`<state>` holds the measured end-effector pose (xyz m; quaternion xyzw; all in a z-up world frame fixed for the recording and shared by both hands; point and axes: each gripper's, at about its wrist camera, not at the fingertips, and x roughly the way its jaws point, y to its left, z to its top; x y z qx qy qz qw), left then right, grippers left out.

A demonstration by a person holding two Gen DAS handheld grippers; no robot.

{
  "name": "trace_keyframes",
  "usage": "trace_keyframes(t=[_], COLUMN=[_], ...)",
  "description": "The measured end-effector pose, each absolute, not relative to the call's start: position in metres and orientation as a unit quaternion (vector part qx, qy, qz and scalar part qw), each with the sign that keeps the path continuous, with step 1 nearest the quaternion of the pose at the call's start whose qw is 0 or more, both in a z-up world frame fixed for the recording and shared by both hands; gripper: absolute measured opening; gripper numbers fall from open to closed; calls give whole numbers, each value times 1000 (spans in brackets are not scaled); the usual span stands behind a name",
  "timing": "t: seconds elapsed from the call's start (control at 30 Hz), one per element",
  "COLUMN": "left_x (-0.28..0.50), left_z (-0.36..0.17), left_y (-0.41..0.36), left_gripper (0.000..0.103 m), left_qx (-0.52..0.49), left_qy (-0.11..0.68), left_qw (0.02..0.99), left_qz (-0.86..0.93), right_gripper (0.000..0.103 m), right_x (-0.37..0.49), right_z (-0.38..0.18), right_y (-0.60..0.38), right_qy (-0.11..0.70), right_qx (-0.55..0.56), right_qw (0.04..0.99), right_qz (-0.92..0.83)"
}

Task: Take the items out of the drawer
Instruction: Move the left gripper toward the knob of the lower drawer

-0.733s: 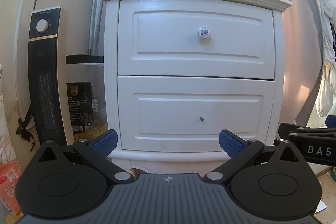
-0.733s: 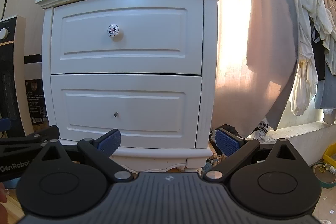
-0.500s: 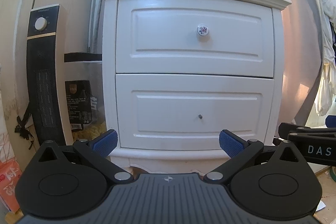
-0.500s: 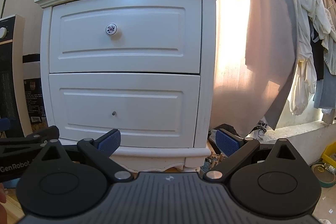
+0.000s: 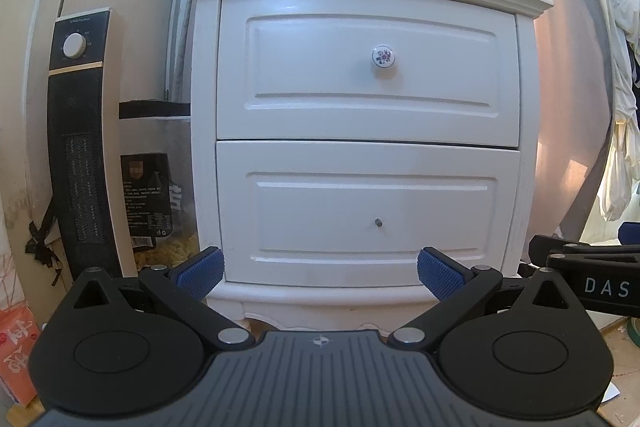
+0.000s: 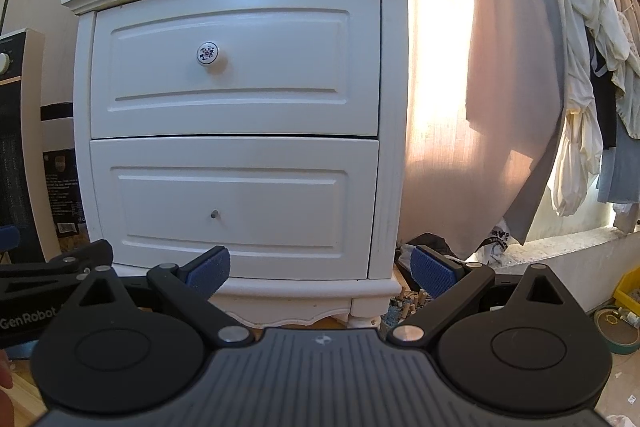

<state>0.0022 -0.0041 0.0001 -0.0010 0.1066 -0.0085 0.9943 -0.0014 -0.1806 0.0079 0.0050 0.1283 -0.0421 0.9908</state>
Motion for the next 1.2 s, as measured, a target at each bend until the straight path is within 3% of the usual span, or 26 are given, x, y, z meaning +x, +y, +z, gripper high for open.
trace_keyframes(t=[1.2], left_x=[31], left_z=[-13], left_y=[-27], left_gripper=[103], left_qx=[16], left_qy=[92], left_qw=[995], left_qz=[-15], right_gripper=[103], right_x=[12], right_z=[1], right_y=[-196], right_qy=[129], right_qx=[1], right_qw=[990], right_qz=[-50])
